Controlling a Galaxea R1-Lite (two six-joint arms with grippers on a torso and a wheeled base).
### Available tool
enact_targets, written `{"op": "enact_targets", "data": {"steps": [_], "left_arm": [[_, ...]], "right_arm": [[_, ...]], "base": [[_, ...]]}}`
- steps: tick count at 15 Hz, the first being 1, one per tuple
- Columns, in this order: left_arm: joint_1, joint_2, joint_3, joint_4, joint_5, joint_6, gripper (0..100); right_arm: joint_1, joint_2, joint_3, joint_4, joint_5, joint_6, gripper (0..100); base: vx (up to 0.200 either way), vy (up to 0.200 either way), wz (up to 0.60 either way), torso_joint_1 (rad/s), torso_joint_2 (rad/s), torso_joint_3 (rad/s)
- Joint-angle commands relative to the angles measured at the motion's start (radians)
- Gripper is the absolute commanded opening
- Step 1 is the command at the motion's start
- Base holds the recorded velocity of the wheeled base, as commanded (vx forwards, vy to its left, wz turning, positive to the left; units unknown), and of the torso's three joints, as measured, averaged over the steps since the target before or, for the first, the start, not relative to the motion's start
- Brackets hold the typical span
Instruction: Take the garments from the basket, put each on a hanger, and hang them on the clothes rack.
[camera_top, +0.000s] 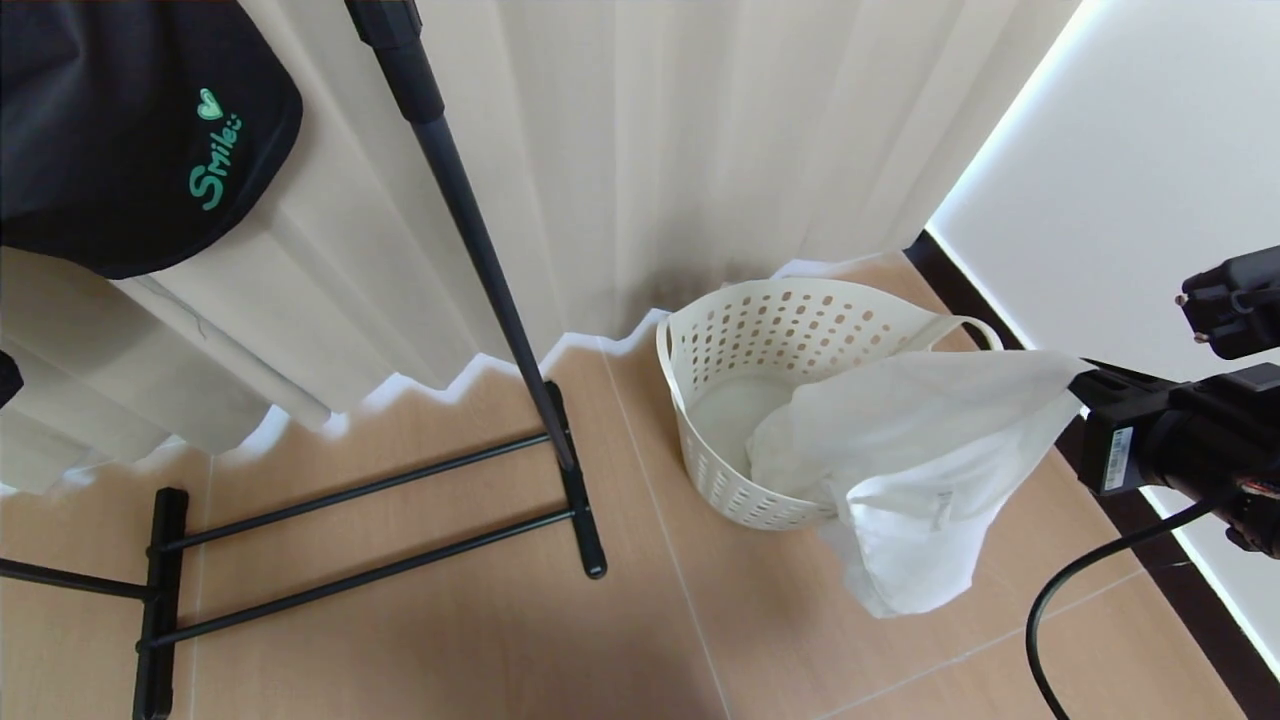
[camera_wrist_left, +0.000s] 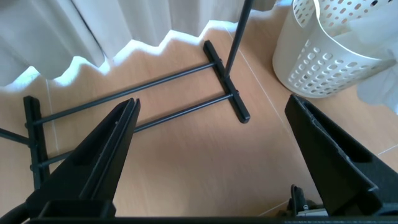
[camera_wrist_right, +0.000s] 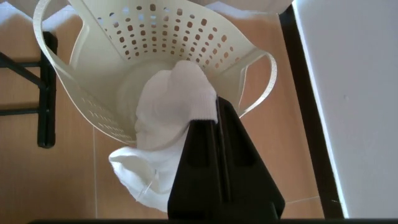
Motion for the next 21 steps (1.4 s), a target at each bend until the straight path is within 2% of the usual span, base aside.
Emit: {"op": "enact_targets", "data": {"steps": [1,7,13,21], "left_arm": [[0.001,0.000,0.000,-0.001,0.000,0.001,100],[0.000,0.000,0.000,0.001,0.000,-0.001,100],[0.000,0.000,0.000,0.001,0.000,-0.001,100],[0.001,0.000,0.000,-0.001,0.000,-0.001,100]], "right_arm": [[-0.005,-0.001,0.003,-0.001,0.000,-0.001,0],[-0.013,-0.010,0.015,-0.001,0.000,-0.004,0],[-0.016,-0.018,0.021,0.001,0.000,-0.007,0],[-0.016,-0.022,0.023,0.001,0.000,-0.008,0]], "base": [[0.000,0.000,0.00,0.002,0.01,0.168],[0.000,0.000,0.00,0.003,-0.04,0.155],[0.000,0.000,0.00,0.041,-0.41,-0.148],[0.000,0.000,0.00,0.124,-0.47,-0.154]]}}
